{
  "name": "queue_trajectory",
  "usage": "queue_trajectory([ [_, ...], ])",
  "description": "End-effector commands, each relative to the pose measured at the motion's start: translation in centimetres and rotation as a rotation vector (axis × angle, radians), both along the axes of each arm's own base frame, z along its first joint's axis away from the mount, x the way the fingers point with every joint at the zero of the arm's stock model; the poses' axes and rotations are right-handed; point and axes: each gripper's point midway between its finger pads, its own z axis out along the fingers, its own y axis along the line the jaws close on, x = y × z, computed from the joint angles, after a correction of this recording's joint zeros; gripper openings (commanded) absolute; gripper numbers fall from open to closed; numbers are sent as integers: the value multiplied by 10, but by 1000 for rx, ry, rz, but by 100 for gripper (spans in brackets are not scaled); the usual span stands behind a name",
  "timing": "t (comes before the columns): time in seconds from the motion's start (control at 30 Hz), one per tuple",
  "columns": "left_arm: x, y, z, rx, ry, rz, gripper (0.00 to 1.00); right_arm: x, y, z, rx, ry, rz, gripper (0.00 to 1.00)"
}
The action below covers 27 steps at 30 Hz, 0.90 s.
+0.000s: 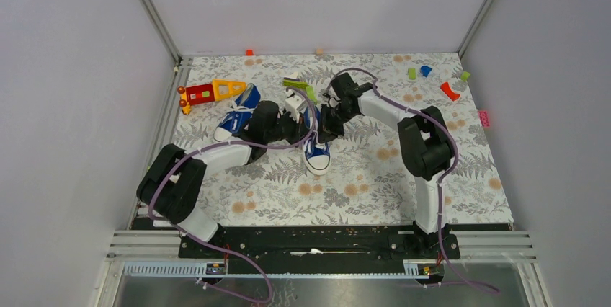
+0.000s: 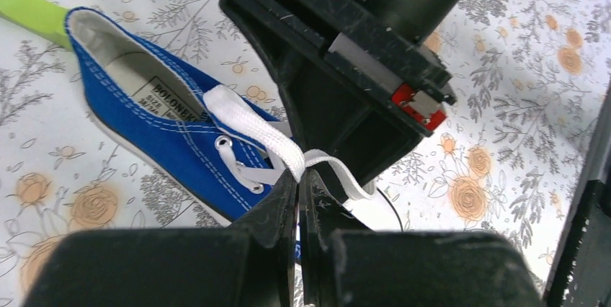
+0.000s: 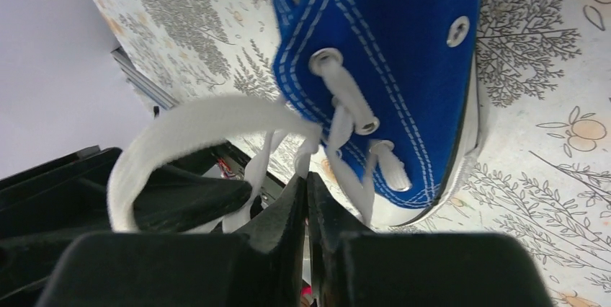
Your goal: Tie the shoes
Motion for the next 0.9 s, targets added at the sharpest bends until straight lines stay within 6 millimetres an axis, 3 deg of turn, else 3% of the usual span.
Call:
queue_trajectory([
  [0.0, -10, -21, 14, -96, 8, -118, 1, 4, 3, 1, -11, -28, 48, 10],
  [0.2, -2, -16, 6, -89, 58, -66, 1, 6, 8, 12, 24, -55, 70, 27],
  [0.5, 10, -4, 6, -25, 46, 17, 0, 26, -23, 63, -41, -274, -6, 54],
  [0.77, 12, 3, 3, 23, 44, 37, 0, 38, -31, 83, -60, -377, -35, 64],
  [0.87, 13, 6, 4, 28, 41, 47, 0, 34, -38, 90, -62, -448, -34, 69],
])
